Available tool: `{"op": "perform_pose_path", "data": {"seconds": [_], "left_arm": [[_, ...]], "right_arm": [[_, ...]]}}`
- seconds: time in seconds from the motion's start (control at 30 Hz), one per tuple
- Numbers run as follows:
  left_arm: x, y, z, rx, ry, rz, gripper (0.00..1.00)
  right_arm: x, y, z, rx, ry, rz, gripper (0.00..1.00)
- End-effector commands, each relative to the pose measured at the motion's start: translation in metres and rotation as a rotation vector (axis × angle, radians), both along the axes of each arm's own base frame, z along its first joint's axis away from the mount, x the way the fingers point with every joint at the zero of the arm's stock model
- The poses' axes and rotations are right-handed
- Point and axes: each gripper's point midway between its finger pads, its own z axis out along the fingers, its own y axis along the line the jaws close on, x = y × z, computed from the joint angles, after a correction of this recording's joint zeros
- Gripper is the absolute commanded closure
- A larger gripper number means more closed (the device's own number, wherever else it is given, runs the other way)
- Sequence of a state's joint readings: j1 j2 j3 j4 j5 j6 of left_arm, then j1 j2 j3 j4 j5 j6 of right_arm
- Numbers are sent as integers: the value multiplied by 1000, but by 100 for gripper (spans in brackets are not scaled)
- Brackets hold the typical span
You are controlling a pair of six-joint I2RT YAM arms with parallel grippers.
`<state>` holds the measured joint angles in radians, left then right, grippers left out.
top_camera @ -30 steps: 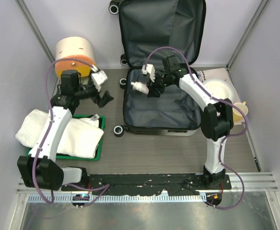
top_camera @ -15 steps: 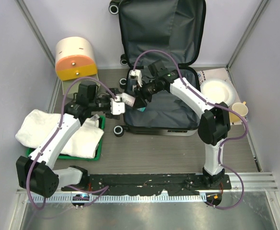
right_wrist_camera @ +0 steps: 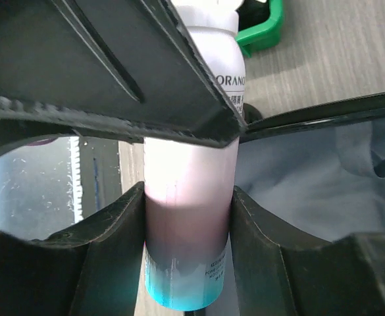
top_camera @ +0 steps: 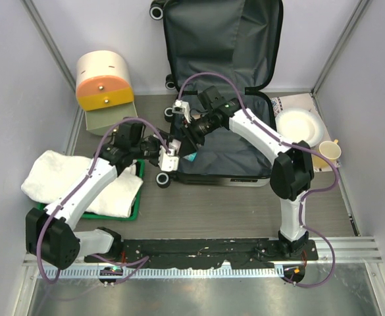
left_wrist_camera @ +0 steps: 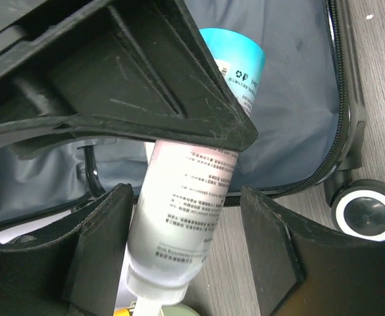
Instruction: Open, take out, and arrange the luggage
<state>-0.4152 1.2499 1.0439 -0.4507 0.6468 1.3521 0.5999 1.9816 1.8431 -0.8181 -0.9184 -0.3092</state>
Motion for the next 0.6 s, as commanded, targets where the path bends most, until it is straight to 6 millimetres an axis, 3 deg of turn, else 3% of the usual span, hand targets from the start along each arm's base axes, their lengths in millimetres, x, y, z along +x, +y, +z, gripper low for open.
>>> {"op": "perform_pose_path", "data": {"seconds": [0.0, 0.17, 0.3, 0.37, 0.4, 0.43, 0.53, 0.57], "left_arm": [[-1, -1, -9, 37, -57, -42, 31], [-2, -3, -13, 46, -60, -58, 37], [2, -2, -11, 33, -48, -18, 57], [5, 1, -9, 6, -15, 37, 82], [8, 1, -6, -4, -19, 60, 93], [11, 5, -6, -15, 5, 103, 100], [19, 21, -4, -43, 39, 168, 100], [27, 35, -3, -54, 49, 212, 100]], "right_arm": [[-15, 16, 38, 87, 25, 64, 99], [-19, 21, 39, 90, 20, 87, 99], [-18, 24, 42, 96, 23, 84, 97], [-17, 25, 43, 96, 28, 81, 83], [-14, 25, 46, 99, 22, 74, 59], [-12, 25, 46, 100, 21, 68, 50], [18, 20, 61, 132, 11, -30, 27], [38, 9, 69, 154, 14, -94, 27]]}}
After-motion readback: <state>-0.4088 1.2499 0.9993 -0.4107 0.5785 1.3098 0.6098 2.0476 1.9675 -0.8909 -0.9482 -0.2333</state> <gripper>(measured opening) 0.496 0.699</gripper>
